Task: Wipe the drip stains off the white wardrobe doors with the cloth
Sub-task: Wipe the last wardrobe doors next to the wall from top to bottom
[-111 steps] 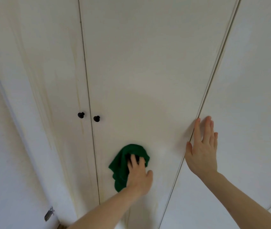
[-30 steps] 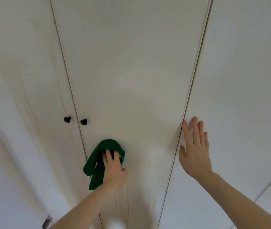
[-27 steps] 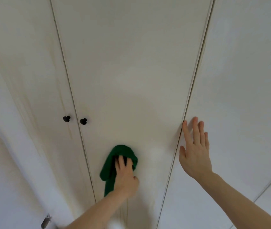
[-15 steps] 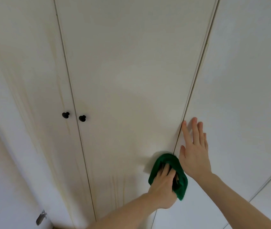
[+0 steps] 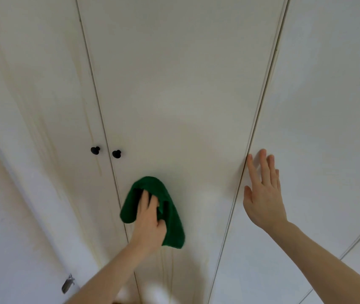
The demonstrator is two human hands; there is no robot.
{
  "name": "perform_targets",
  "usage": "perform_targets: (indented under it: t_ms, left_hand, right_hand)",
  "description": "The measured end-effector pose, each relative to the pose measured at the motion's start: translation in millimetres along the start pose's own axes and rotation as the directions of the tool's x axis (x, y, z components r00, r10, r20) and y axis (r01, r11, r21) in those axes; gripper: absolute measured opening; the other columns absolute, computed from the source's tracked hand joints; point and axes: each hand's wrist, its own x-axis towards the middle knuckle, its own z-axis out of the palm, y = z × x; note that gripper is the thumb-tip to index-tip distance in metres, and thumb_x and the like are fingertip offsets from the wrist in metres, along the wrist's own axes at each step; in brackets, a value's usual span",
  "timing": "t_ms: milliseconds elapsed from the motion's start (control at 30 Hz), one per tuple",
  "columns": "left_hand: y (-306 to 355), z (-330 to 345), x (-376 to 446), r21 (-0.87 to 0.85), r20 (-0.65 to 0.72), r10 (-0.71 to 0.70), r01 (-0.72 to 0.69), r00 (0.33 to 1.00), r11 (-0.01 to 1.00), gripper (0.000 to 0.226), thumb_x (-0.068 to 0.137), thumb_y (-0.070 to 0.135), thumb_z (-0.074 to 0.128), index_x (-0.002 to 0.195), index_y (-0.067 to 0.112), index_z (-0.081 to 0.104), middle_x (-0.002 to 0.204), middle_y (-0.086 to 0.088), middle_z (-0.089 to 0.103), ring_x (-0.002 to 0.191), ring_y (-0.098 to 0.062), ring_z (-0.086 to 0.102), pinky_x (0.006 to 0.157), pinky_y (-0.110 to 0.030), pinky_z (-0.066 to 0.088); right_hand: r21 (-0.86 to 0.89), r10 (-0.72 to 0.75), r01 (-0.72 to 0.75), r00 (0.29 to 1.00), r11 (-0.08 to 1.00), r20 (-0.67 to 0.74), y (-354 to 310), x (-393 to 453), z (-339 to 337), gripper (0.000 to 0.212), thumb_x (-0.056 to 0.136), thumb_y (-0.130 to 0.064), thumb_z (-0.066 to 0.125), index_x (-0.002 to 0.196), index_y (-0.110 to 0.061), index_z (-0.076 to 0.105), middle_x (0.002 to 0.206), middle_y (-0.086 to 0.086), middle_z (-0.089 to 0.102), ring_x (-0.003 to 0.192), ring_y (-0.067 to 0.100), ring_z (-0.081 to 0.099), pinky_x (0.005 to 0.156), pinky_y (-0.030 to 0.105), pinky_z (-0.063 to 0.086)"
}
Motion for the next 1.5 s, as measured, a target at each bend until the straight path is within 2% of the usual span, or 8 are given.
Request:
perform_targets:
  t_ms: [433, 800, 900, 967, 1067, 1200, 1367, 1500]
  left_hand:
    - [-37, -2, 32, 0.06, 0.101, -0.386, 0.382, 0.917, 0.922, 0.091, 0.086, -0.006, 0.052, 0.159, 0.015, 0.002, 0.165, -0.005, -0.005, 0.151, -0.035, 0.008, 0.126, -0.049, 0.008]
    - [4, 45, -2, 0.106, 0.593, -0.413, 0.441, 0.691, 0.891, 0.093, 0.092, 0.005, 0.049, 0.159, 0.02, -0.014, 0.166, 0.004, -0.022, 0.155, -0.026, -0.007, 0.126, -0.042, 0.004]
    - [15, 35, -3, 0.044, 0.642, -0.298, 0.354, 0.706, 0.934, 0.089, 0.093, 0.003, 0.048, 0.161, 0.022, -0.006, 0.166, 0.011, -0.009, 0.154, -0.019, 0.004, 0.122, -0.029, 0.006]
    - [26, 25, -1, -0.003, 0.65, -0.168, 0.223, 0.741, 0.975, 0.084, 0.093, 0.001, 0.044, 0.161, 0.026, 0.001, 0.162, 0.019, 0.0, 0.147, -0.006, 0.01, 0.122, -0.026, 0.011]
    - [54, 9, 1, -0.054, 0.631, -0.048, 0.105, 0.775, 0.993, 0.075, 0.094, 0.001, 0.042, 0.159, 0.028, 0.016, 0.151, 0.027, 0.012, 0.14, 0.003, 0.016, 0.116, -0.019, 0.016]
    - [81, 0, 1, 0.053, 0.63, 0.088, -0.156, 0.772, 0.986, 0.046, 0.081, 0.007, 0.041, 0.125, 0.014, 0.054, 0.13, 0.008, 0.046, 0.119, -0.018, 0.05, 0.105, -0.043, 0.047]
    - [98, -7, 1, 0.084, 0.621, 0.215, -0.337, 0.754, 0.938, 0.043, 0.083, 0.001, 0.043, 0.122, 0.014, 0.053, 0.121, 0.008, 0.044, 0.109, -0.017, 0.049, 0.095, -0.038, 0.049]
    - [98, -18, 3, -0.02, 0.533, 0.222, -0.25, 0.816, 0.968, 0.06, 0.083, 0.004, 0.042, 0.14, 0.02, 0.044, 0.133, 0.013, 0.045, 0.116, -0.01, 0.052, 0.101, -0.031, 0.049]
  right_hand:
    - [-0.034, 0.013, -0.013, 1.0, 0.999, -0.007, 2, 0, 9, 0.101, 0.083, 0.01, 0.055, 0.165, -0.018, 0.004, 0.172, 0.007, -0.015, 0.158, 0.03, -0.017, 0.126, 0.057, 0.004]
    - [0.048, 0.002, -0.004, 1.0, 0.999, 0.03, -4, -3, 4, 0.1, 0.083, 0.013, 0.054, 0.165, -0.018, 0.007, 0.172, 0.006, -0.013, 0.159, 0.027, -0.013, 0.127, 0.053, 0.008]
    - [0.205, -0.014, 0.005, 0.999, 0.979, 0.04, -14, -33, -2, 0.085, 0.086, 0.008, 0.059, 0.16, -0.021, 0.03, 0.168, 0.001, 0.022, 0.155, 0.021, 0.023, 0.121, 0.044, 0.028]
    - [0.332, 0.116, -0.155, 0.984, 0.93, 0.135, -31, -66, 2, 0.066, 0.087, 0.003, 0.063, 0.142, -0.031, 0.05, 0.135, -0.015, 0.059, 0.123, 0.009, 0.058, 0.105, 0.041, 0.049]
    - [0.424, 0.409, -0.62, 0.77, 0.66, 0.489, -63, -99, 17, 0.036, 0.089, -0.01, 0.071, 0.114, -0.033, 0.059, 0.084, -0.017, 0.072, 0.073, 0.007, 0.069, 0.074, 0.042, 0.06]
    - [0.527, 0.457, -0.796, 0.603, 0.297, 0.654, -80, -99, 39, 0.052, 0.084, -0.02, 0.083, 0.122, -0.032, 0.049, 0.101, -0.004, 0.076, 0.086, 0.023, 0.076, 0.074, 0.041, 0.063]
    - [0.618, 0.512, -0.738, 0.654, 0.27, 0.557, -94, -76, 34, 0.022, 0.095, -0.016, 0.07, 0.112, -0.026, 0.061, 0.105, 0.004, 0.074, 0.088, 0.019, 0.075, 0.072, 0.042, 0.065]
    - [0.705, 0.563, -0.634, 0.724, 0.317, 0.399, -105, -78, 24, 0.068, 0.086, -0.003, 0.075, 0.131, -0.035, 0.036, 0.115, -0.008, 0.061, 0.089, 0.011, 0.071, 0.072, 0.035, 0.064]
